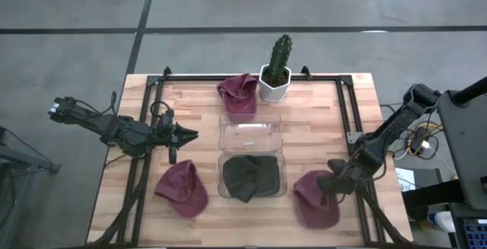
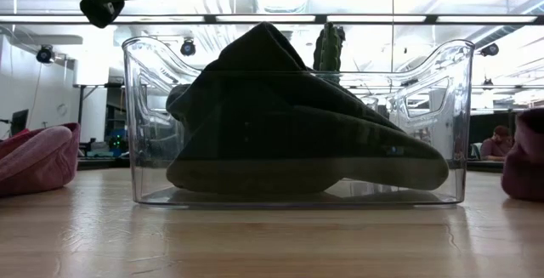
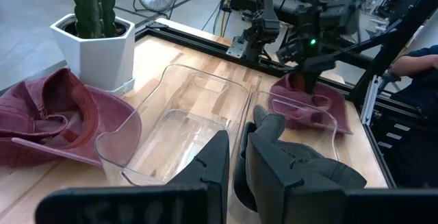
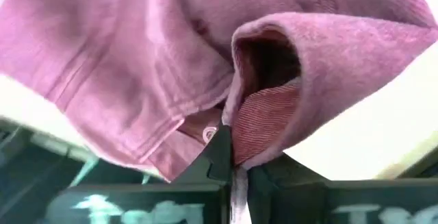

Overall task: Pick & Place hat
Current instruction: Put the bottom right dark red cap into the top transparent bin

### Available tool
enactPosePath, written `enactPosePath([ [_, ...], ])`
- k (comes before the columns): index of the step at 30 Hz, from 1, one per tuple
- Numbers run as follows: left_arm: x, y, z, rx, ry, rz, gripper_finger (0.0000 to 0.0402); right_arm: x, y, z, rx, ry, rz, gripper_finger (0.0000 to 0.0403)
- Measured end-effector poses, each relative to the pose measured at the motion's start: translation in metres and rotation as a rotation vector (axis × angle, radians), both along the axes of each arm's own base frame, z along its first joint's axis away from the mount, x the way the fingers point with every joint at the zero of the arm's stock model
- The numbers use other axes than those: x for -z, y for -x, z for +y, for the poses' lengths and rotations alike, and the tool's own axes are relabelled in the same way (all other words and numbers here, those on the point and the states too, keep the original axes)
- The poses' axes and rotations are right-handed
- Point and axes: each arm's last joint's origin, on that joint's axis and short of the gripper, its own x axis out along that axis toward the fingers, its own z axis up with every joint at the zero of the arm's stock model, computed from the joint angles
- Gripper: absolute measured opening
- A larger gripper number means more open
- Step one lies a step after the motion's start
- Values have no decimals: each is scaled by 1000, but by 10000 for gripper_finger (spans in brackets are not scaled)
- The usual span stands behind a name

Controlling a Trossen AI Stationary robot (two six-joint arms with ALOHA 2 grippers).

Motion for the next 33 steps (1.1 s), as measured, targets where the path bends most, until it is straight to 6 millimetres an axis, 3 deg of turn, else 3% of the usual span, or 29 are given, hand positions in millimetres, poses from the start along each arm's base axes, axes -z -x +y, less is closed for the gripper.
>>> enactPosePath([
  [6,0,0,0,0,0,0,48,-45,-8,7,-91,-30,-137,10],
  [14,0,0,0,0,0,0,48,-126,-2,3,-299,-16,-257,11],
  [22,0,0,0,0,1,-1,48,-192,-3,-22,-468,232,-399,11],
  [27,0,0,0,0,1,-1,48,-218,-24,-43,-564,384,-459,12],
  [33,-2,0,0,0,7,-17,48,-243,-69,-81,-673,614,-545,12],
])
